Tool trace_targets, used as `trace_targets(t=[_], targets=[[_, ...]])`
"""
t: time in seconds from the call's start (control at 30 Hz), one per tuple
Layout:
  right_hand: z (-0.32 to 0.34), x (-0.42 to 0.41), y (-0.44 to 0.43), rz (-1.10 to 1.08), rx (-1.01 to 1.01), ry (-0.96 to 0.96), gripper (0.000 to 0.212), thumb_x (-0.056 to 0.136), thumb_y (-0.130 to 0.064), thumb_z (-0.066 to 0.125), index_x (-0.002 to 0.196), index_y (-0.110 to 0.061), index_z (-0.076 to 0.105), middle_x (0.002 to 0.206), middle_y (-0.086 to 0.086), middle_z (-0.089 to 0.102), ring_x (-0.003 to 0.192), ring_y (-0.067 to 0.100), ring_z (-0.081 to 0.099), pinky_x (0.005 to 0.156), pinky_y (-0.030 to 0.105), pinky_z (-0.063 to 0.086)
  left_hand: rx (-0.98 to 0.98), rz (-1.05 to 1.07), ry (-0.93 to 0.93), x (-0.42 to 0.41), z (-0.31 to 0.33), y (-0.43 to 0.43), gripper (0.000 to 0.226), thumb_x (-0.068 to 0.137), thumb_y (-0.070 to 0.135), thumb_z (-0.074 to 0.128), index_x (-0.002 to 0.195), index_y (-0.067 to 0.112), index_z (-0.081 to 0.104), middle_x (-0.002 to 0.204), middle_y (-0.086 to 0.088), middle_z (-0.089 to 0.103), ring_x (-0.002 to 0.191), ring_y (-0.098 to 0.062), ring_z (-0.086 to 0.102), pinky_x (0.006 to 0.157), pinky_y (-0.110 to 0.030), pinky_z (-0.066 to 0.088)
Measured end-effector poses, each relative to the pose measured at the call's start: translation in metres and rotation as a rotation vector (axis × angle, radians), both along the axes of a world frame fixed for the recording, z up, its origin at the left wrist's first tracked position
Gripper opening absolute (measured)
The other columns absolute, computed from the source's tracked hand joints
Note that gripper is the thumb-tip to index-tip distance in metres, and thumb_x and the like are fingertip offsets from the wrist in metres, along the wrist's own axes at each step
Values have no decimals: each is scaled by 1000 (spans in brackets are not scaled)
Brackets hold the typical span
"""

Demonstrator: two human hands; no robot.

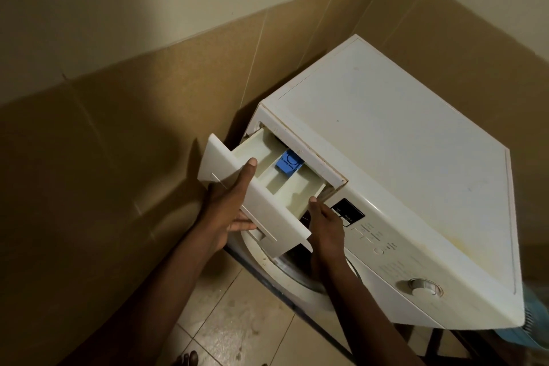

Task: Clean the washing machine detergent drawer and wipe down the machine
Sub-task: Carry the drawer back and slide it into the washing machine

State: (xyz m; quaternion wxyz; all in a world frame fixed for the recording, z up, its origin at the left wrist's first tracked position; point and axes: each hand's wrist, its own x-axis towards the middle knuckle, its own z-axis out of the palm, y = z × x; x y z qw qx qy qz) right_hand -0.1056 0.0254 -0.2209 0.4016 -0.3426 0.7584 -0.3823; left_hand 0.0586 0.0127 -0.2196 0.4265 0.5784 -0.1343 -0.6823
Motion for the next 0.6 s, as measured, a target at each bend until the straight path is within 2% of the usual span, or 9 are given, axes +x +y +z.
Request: trace_targets(t=[0.07,0.13,0.17,0.27,0.4,0.43,0.5,0.6], targets=[[5,0,3,-31,5,-36,34,100,-35,44,86,-12,65,80,3,65,93,26,63,87,44,50,4,14,-2,-1,1,-2,79,76,54,71,141,27,36,114,-10,61,104,-36,65,79,-57,58],[7,0,10,-88,-60,-57,33,100,-36,44,86,-15,66,82,5,65,82,22,64,72,34,51,8,16,10,-1,4,-2,78,76,53,71,140,27,37,117,-11,61,106,-37,64,82,-59,57],[7,0,15,-105,-133,-33,32,99,-37,46,85,-15,64,82,4,65,79,20,62,70,30,49,10,12,29,0,4,-2,76,76,53,71,140,27,37,117,-12,61,107,-37,63,83,-60,56],[16,1,25,-24,-376,109,24,92,-45,55,93,-23,63,88,-7,64,85,10,59,75,25,45,-15,5,80,6,-1,5,69,80,49,69,137,26,39,114,-10,62,108,-35,63,89,-56,55],[30,2,19,355,-428,364,66,66,-71,64,115,-29,53,107,-14,52,99,1,49,79,10,41,-48,113,17,6,-10,10,84,67,48,77,139,18,45,119,-13,64,106,-31,64,81,-43,59],[30,3,16,436,-438,450,68,64,-73,66,114,-28,54,110,-14,51,102,1,48,82,13,42,-43,159,5,5,-11,10,89,61,49,80,137,17,47,121,-13,64,105,-31,66,79,-42,60],[25,3,11,533,-490,613,54,67,-69,68,101,-27,60,105,-13,57,101,5,49,84,26,45,-33,203,-20,4,-12,8,96,52,52,82,135,16,50,122,-14,65,103,-32,68,75,-43,62],[19,-1,4,536,-586,744,36,75,-58,65,81,-23,65,89,-9,62,89,10,51,77,35,47,-50,195,-12,-2,-13,-1,81,67,43,82,135,14,50,120,-15,66,101,-31,69,71,-40,62]])
